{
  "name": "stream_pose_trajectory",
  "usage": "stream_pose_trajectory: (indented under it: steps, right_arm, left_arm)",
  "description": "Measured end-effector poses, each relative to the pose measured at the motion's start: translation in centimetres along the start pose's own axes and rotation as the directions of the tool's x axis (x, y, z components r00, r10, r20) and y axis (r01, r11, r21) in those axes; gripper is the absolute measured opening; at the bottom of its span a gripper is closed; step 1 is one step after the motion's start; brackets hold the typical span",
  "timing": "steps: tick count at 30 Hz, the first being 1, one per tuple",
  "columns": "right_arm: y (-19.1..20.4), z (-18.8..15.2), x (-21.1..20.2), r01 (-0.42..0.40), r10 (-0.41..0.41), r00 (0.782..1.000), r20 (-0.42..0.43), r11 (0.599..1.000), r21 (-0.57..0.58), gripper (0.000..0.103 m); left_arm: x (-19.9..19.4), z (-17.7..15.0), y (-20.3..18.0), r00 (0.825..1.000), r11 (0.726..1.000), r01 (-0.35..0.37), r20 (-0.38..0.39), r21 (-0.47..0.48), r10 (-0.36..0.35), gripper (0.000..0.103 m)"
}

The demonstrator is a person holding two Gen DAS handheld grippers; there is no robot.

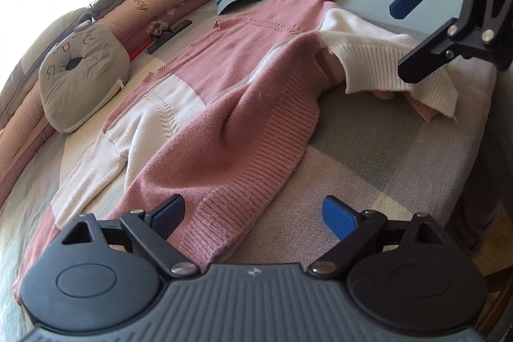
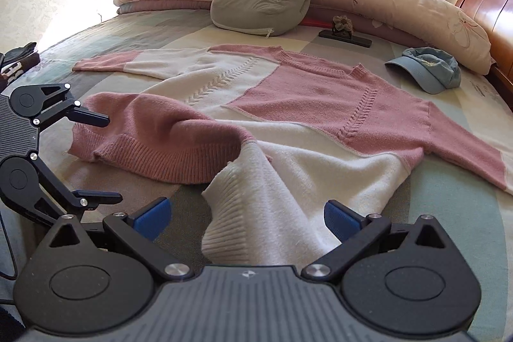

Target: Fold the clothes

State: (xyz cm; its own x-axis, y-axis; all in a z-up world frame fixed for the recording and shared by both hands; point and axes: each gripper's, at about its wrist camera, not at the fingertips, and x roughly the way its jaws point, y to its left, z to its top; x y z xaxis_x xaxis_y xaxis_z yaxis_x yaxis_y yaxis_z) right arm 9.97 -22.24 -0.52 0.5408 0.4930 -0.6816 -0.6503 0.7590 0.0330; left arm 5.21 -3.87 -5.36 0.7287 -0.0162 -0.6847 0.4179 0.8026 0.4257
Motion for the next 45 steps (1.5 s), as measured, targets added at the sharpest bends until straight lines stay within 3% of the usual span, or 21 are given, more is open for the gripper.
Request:
stream_pose_trajectory:
  steps: [7, 15, 22, 28, 33, 36, 39, 43, 45]
  right_arm:
    - [1.5, -1.9, -1.8, -0.031, 0.031, 1.000, 0.006, 0.999, 0.017, 0.103]
    - [1.0, -2.0, -1.6, -0.047, 0.045, 0.999, 0.029, 0.997, 0.066, 0.103]
    - [1.0, -2.1, -0.7, -0.052, 0.051, 0.999, 0.018, 0.996, 0.073, 0.103]
    - [0.6, -2.3, -0.4, -0.059, 0.059, 0.998, 0.009, 0.996, 0.069, 0.103]
    - [0.7, -2.3, 0.4, -0.075, 0.076, 0.997, 0.001, 0.994, 0.083, 0.103]
    - [1.0, -2.3, 0.7, -0.081, 0.082, 0.997, -0.007, 0.993, 0.087, 0.103]
    - [1.2, -2.3, 0.8, -0.076, 0.078, 0.997, -0.012, 0.994, 0.083, 0.103]
    - [1.4, -2.5, 0.3, -0.074, 0.075, 0.997, -0.008, 0.995, 0.072, 0.103]
    - [1.5, -2.6, -0.1, -0.073, 0.074, 0.997, -0.004, 0.995, 0.067, 0.103]
  left_arm:
    - [2.0, 1.8, -1.7, 0.996, 0.986, -0.087, 0.012, 0.142, 0.086, 0.093]
    - [4.6, 4.6, -3.7, 0.985, 0.931, -0.168, 0.027, 0.323, 0.168, 0.096]
    - [4.4, 3.4, -3.0, 0.977, 0.916, -0.212, 0.040, 0.340, 0.211, 0.096]
    - [3.2, -0.1, -1.1, 0.949, 0.880, -0.306, 0.043, 0.363, 0.312, 0.096]
    - [3.4, -0.6, -1.4, 0.932, 0.859, -0.357, 0.079, 0.367, 0.354, 0.096]
    - [3.7, 0.1, -2.8, 0.922, 0.834, -0.386, 0.140, 0.394, 0.360, 0.092]
    - [3.7, 0.7, -3.8, 0.926, 0.836, -0.376, 0.175, 0.400, 0.333, 0.082]
    - [3.5, 0.9, -4.7, 0.941, 0.857, -0.335, 0.185, 0.391, 0.284, 0.051]
    - [3.3, 0.9, -5.1, 0.946, 0.866, -0.317, 0.190, 0.386, 0.261, 0.044]
